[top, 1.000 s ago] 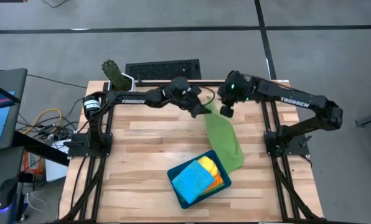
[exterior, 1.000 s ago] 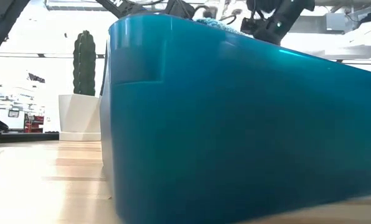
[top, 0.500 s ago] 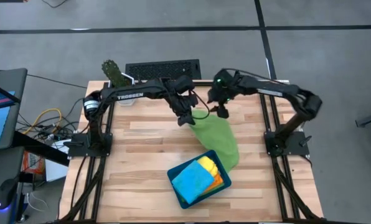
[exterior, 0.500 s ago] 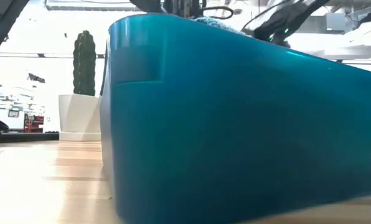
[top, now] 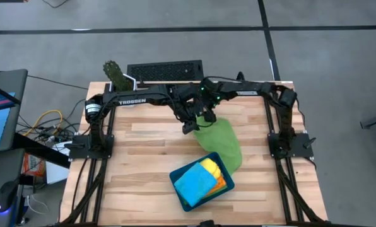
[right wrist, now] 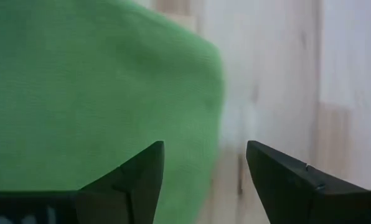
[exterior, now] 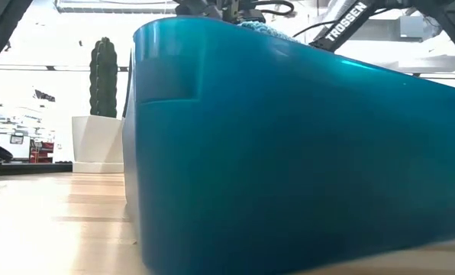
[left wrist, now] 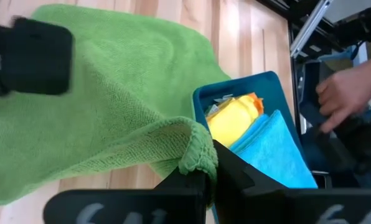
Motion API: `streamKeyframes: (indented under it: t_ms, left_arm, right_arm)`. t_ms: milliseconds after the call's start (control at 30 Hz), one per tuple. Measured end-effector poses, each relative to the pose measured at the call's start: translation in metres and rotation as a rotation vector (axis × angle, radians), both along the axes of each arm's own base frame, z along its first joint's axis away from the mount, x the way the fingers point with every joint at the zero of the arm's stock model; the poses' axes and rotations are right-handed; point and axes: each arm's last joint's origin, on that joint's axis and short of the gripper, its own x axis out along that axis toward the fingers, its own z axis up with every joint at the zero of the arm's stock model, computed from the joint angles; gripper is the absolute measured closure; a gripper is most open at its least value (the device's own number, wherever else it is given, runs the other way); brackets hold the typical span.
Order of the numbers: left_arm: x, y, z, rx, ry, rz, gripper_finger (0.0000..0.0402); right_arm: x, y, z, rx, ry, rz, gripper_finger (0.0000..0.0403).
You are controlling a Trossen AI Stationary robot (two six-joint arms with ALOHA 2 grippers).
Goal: Fold microfiber towels
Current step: Fold the green microfiber towel
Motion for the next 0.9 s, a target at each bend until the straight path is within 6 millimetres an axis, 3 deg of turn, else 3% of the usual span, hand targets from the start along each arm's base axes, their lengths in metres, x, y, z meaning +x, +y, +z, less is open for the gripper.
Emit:
streamKeyframes:
  t_ms: [300,500,667,800,900]
  left_arm:
    - [0.000,0.000,0.000,0.001,0.003,0.013,0.0401]
    - [0.000,0.000,0.000,-0.002,0.018,0.042,0.0401]
    - [0.001,0.000,-0.001,0.002,0.018,0.043,0.0401]
    - [0.002,0.000,-0.001,0.000,0.013,0.041,0.0401]
    - [0.001,-0.001,-0.001,-0.007,0.021,0.045,0.0401]
  right_arm:
    - [0.025,0.016,0.006,-0.058,-0.076,0.081,0.0149]
    - [0.038,0.026,-0.019,-0.099,-0.030,0.096,0.0149]
    - [0.040,0.028,-0.020,-0.189,0.006,0.081,0.0151]
    - [0.039,0.033,-0.022,-0.258,0.073,0.106,0.0178]
    - [0.040,0.035,-0.020,-0.275,0.105,0.112,0.0230]
